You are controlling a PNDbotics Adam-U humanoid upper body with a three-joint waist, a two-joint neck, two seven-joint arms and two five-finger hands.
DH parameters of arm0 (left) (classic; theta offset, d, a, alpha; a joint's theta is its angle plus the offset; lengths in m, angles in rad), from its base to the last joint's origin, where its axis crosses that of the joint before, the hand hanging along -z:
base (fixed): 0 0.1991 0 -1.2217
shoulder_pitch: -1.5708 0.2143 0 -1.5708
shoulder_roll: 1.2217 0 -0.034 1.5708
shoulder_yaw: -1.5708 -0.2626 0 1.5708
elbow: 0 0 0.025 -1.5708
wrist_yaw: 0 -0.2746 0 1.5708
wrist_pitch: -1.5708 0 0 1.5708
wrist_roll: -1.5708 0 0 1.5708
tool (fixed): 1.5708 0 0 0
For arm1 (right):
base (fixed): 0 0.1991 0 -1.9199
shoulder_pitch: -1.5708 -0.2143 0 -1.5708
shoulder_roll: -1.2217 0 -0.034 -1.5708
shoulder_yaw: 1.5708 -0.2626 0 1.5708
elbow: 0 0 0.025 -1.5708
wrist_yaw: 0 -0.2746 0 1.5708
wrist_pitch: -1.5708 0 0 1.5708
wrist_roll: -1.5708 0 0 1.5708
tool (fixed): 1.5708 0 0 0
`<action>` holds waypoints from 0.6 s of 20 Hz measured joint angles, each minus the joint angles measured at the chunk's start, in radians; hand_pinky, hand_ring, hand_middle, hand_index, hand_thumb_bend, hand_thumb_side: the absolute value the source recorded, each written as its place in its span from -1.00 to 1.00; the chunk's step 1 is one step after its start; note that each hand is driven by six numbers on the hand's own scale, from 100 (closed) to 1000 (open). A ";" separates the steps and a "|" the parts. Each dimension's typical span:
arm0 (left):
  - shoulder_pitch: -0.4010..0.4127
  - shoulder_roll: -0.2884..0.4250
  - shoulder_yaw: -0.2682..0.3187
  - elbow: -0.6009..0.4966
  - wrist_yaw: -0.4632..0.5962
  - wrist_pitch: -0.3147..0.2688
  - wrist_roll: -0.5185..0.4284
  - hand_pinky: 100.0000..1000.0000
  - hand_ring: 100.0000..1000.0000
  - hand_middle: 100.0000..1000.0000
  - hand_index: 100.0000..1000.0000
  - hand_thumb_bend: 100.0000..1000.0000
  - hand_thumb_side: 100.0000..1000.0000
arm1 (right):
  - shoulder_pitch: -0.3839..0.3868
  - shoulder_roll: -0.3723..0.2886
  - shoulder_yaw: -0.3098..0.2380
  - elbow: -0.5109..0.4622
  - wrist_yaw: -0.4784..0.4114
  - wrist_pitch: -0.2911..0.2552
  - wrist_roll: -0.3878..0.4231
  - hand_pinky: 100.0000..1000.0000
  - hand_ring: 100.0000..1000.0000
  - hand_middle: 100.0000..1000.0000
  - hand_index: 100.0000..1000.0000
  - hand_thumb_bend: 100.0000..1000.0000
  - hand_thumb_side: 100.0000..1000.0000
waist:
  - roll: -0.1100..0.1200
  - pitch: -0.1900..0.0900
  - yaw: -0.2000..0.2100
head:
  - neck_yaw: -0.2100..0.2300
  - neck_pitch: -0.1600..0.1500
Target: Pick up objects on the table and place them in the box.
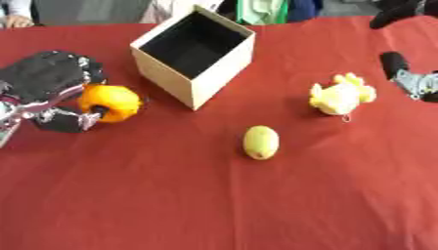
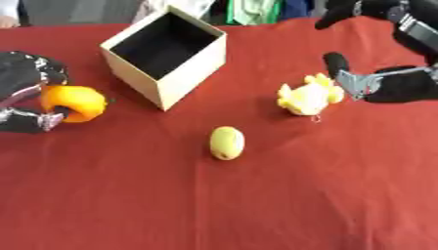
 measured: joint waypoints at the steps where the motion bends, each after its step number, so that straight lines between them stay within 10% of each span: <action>1: -0.013 -0.003 0.000 -0.008 0.016 0.006 -0.001 -0.04 -0.01 -0.10 0.10 -1.00 -0.64 | 0.000 0.000 0.000 0.000 0.000 0.000 0.000 0.60 0.69 0.31 0.50 -1.00 -0.34 | 0.000 0.000 -0.001 | 0.002 0.002; 12: -0.193 -0.012 0.017 -0.002 0.187 0.079 0.004 -0.06 -0.03 -0.11 0.10 -1.00 -0.55 | -0.019 0.001 0.008 0.000 -0.005 -0.006 0.001 0.60 0.69 0.31 0.50 -1.00 -0.37 | 0.001 0.009 -0.031 | 0.034 0.004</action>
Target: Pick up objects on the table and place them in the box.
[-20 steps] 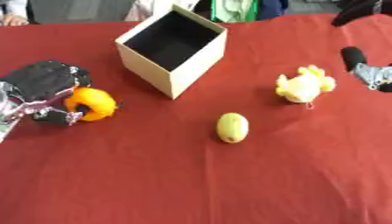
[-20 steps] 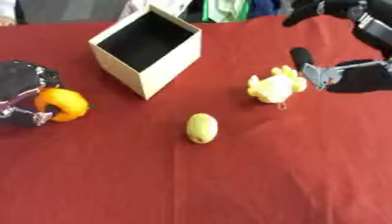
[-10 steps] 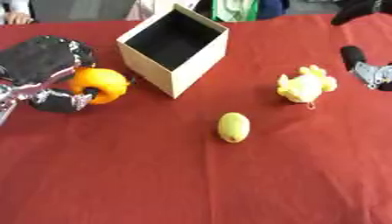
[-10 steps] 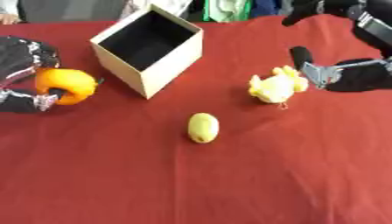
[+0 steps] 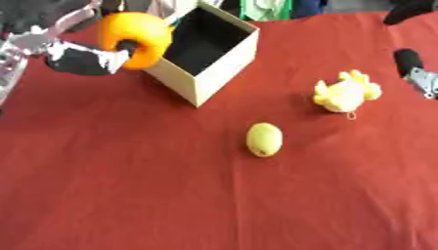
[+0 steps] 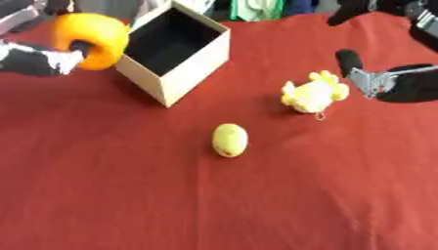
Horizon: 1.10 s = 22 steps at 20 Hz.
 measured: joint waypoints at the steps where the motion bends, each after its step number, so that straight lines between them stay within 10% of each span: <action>1: -0.019 -0.001 0.000 0.014 0.016 0.012 0.007 -0.06 -0.02 -0.11 0.11 -1.00 -0.54 | -0.004 0.000 0.003 0.000 0.000 -0.002 0.001 0.60 0.69 0.31 0.50 -1.00 -0.38 | 0.000 0.003 -0.004 | 0.004 -0.003; 11: -0.165 -0.064 -0.040 0.247 0.045 0.092 0.132 -0.07 -0.03 -0.11 0.11 -1.00 -0.51 | -0.041 0.009 0.024 0.000 -0.006 -0.023 0.013 0.60 0.69 0.31 0.50 -1.00 -0.41 | 0.010 0.032 -0.054 | 0.037 -0.039; 22: -0.208 -0.119 -0.082 0.426 -0.041 0.017 0.223 0.06 0.07 -0.05 0.17 -1.00 -0.61 | -0.062 0.014 0.033 0.000 -0.011 -0.035 0.024 0.60 0.69 0.31 0.50 -1.00 -0.42 | 0.030 0.057 -0.087 | 0.050 -0.065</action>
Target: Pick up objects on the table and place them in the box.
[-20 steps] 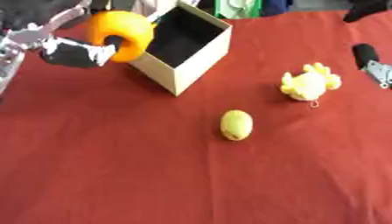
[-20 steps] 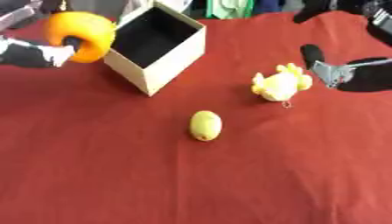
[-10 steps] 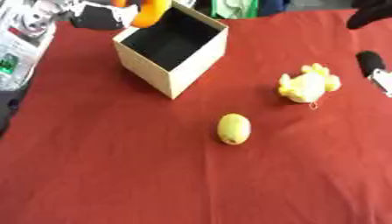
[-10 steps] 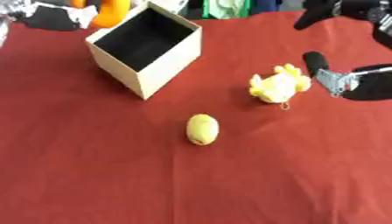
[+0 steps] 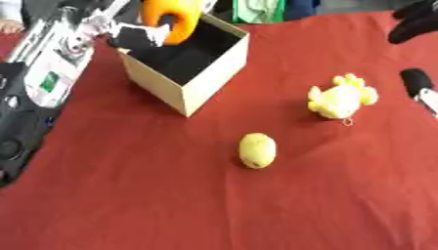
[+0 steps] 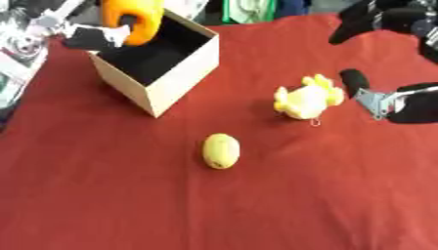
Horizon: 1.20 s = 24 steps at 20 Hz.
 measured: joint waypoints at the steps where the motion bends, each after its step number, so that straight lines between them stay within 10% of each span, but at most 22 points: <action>1: 0.000 -0.004 -0.004 0.011 -0.015 -0.005 0.008 0.07 0.08 -0.04 0.19 -1.00 -0.62 | 0.000 0.000 0.000 0.000 0.000 0.000 0.001 0.60 0.69 0.31 0.50 -1.00 -0.42 | 0.001 0.001 -0.001 | 0.000 -0.002; 9: 0.001 -0.026 -0.021 0.050 -0.140 -0.055 -0.004 0.32 0.42 0.31 0.71 -0.90 -0.77 | 0.000 0.000 0.000 0.000 -0.001 0.001 0.007 0.61 0.69 0.31 0.50 -1.00 -0.41 | 0.002 0.006 0.000 | 0.000 -0.005; 17: 0.001 -0.030 -0.019 0.040 -0.248 -0.048 0.033 0.56 0.66 0.60 0.86 -0.15 0.09 | 0.001 0.002 -0.001 0.000 -0.007 0.003 0.010 0.61 0.69 0.31 0.50 -1.00 -0.40 | 0.000 0.005 0.005 | 0.000 -0.004; 24: 0.007 -0.030 -0.017 0.016 -0.260 -0.035 0.052 0.51 0.63 0.55 0.84 -0.71 -0.19 | 0.001 0.002 0.000 0.001 -0.008 -0.003 0.011 0.61 0.74 0.42 0.53 -1.00 -0.62 | -0.006 -0.004 0.015 | -0.011 -0.002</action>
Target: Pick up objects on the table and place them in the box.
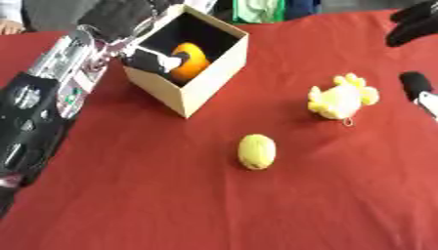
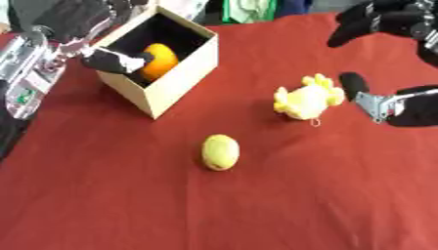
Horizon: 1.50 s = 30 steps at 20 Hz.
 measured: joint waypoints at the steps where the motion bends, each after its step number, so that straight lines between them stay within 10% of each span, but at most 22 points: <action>1: 0.005 0.000 0.003 -0.015 0.010 0.003 0.008 0.49 0.61 0.53 0.84 -0.84 -0.21 | -0.001 0.000 0.000 0.005 0.006 -0.006 0.000 0.62 0.75 0.44 0.53 -1.00 -0.68 | -0.003 -0.002 0.005 | -0.005 0.004; 13: 0.216 -0.036 0.066 -0.307 0.192 0.003 0.111 0.39 0.53 0.40 0.79 -1.00 0.24 | -0.036 -0.038 -0.004 0.098 0.179 -0.127 0.012 0.69 0.93 0.71 0.65 -1.00 -0.60 | -0.022 -0.034 0.068 | -0.065 0.026; 30: 0.535 -0.044 0.182 -0.644 0.508 0.143 -0.067 0.40 0.54 0.37 0.77 -1.00 0.35 | -0.008 -0.023 0.055 0.292 0.333 -0.081 0.071 0.51 0.81 0.55 0.86 -1.00 -0.60 | -0.031 -0.059 0.101 | -0.100 0.033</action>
